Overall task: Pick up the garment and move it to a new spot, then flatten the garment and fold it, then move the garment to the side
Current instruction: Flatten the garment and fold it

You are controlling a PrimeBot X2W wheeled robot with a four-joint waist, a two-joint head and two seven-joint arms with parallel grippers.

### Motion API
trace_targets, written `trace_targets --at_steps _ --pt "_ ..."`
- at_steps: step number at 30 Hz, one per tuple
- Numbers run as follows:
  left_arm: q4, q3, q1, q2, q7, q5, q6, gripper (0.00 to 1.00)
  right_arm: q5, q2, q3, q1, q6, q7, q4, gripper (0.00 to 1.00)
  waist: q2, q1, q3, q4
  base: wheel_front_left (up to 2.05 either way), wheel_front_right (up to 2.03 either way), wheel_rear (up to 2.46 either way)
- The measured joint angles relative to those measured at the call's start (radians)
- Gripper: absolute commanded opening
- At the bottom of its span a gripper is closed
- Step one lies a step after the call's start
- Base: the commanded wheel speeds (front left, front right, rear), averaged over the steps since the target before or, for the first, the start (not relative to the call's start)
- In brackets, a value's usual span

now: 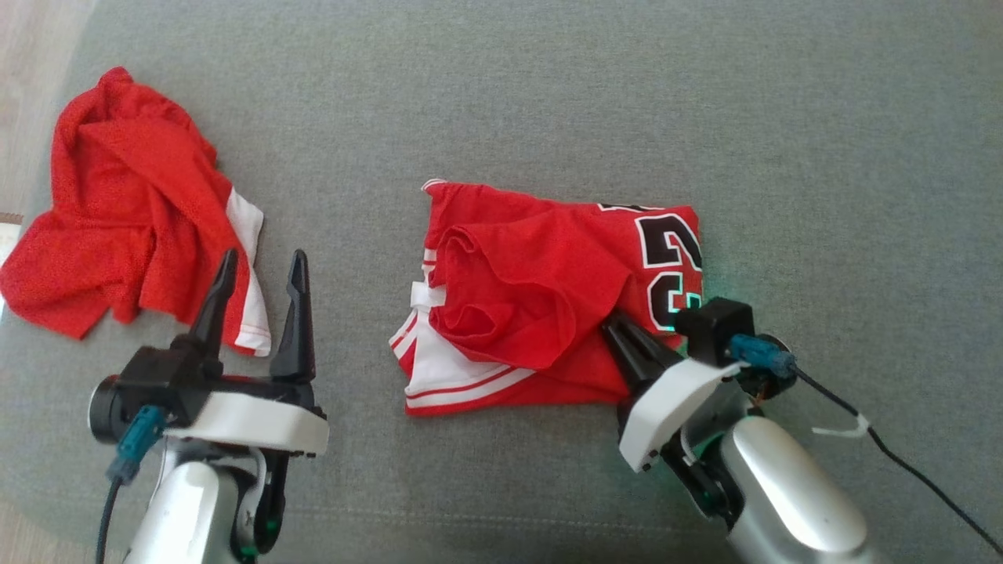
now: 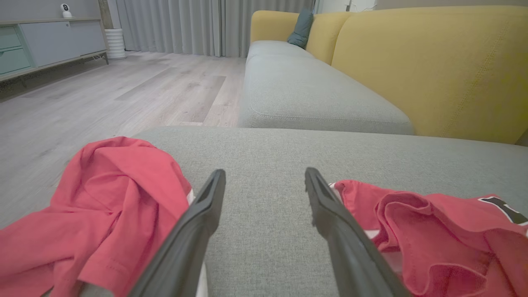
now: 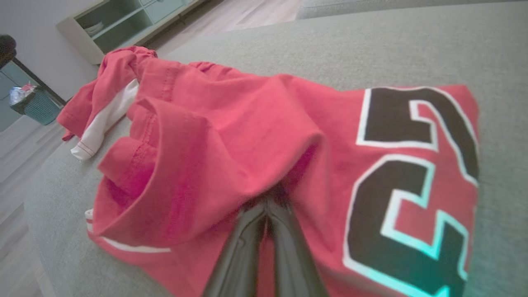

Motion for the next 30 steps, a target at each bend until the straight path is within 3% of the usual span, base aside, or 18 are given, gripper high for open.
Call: trace_targets --at_steps 12,30 --pt "0.007 0.000 -0.005 -0.004 -0.001 0.000 -0.007 1.00 0.088 0.000 0.132 -0.103 0.000 -0.039 0.068 0.00 0.0000 0.0000 0.002 0.013 0.00 0.00 0.00" --pt "0.018 -0.001 -0.024 -0.019 -0.001 0.002 -0.020 1.00 0.262 -0.001 0.419 -0.228 0.000 -0.041 0.177 0.00 0.0000 0.0000 0.023 0.044 0.00 0.00 0.00"
